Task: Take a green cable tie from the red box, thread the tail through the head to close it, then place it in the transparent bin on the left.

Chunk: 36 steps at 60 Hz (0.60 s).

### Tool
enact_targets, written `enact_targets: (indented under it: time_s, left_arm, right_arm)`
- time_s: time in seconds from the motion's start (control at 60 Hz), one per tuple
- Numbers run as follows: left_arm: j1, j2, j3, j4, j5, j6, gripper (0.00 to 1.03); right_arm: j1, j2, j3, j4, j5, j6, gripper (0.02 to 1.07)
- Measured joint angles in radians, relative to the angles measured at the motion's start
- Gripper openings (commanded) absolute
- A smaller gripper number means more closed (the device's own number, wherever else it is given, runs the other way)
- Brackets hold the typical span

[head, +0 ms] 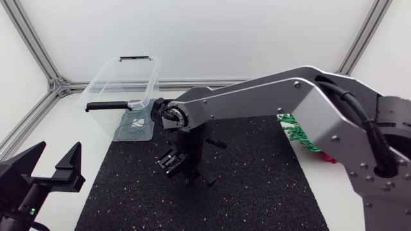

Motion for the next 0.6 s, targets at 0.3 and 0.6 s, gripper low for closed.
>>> enact_targets:
  time_s: [0.3,0.6]
  left_arm:
    - [0.0,0.0,0.0,0.0,0.0,0.0,0.99]
    - [-0.01,0.007,0.0,0.0,0.0,0.0,0.99]
  right_arm:
    - [-0.001,0.004,0.0,-0.013,-0.001,0.0,0.08]
    - [0.0,0.004,0.007,-0.03,-0.02,0.014,0.08]
